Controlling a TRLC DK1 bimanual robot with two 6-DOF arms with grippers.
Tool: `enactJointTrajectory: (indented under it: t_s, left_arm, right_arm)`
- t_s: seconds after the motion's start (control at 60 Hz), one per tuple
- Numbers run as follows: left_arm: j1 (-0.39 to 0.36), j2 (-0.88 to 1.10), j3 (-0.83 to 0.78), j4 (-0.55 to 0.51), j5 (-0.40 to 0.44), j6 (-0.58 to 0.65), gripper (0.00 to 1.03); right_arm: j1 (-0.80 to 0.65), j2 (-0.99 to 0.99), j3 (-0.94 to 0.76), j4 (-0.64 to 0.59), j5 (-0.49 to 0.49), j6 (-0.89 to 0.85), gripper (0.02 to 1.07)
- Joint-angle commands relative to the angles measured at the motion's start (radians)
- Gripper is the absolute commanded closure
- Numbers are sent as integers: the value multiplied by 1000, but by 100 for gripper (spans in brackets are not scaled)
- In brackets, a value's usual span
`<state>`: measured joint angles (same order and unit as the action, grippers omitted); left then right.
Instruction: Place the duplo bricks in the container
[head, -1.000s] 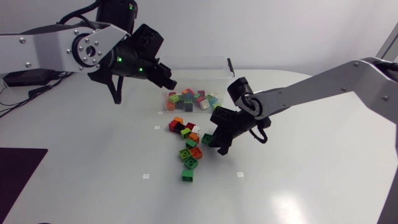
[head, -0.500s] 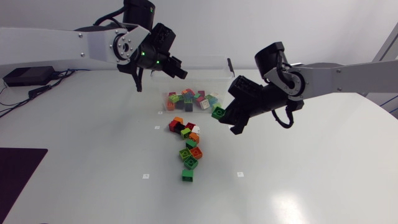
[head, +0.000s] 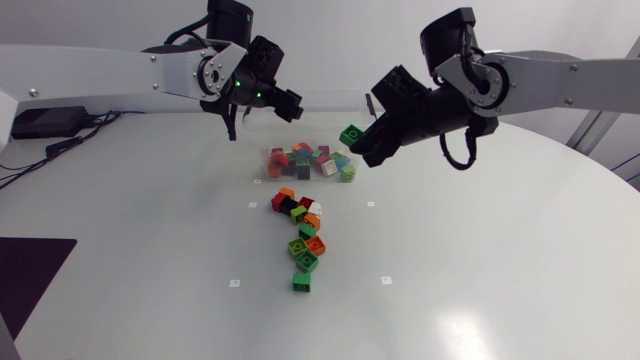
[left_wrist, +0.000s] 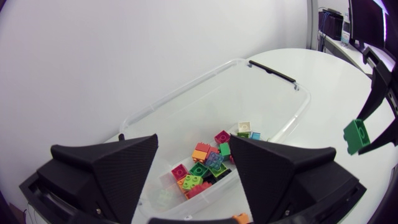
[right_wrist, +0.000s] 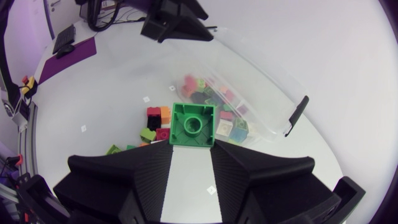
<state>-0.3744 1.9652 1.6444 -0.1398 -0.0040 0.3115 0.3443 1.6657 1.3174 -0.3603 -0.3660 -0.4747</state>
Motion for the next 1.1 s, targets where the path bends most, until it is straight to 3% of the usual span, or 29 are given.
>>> enactJointTrajectory:
  t_s: [0.0, 0.267, 0.5, 0.8, 1.083]
  left_arm:
    - [19, -60, -54, -1, 15, 8, 5]
    - [66, -285, -271, -63, 87, 92, 5]
    - [146, -402, -456, -135, 213, 207, 5]
    - [195, -379, -623, -119, 297, 385, 6]
    - [189, -278, -661, -29, 329, 420, 6]
  right_arm:
    - [1, 19, 59, -5, 12, 53, 71]
    - [19, 117, 224, -11, 78, 125, 71]
    - [38, 261, 407, -40, 125, 156, 71]
    - [45, 401, 574, -62, 141, 217, 71]
    - [41, 468, 629, -39, 139, 255, 71]
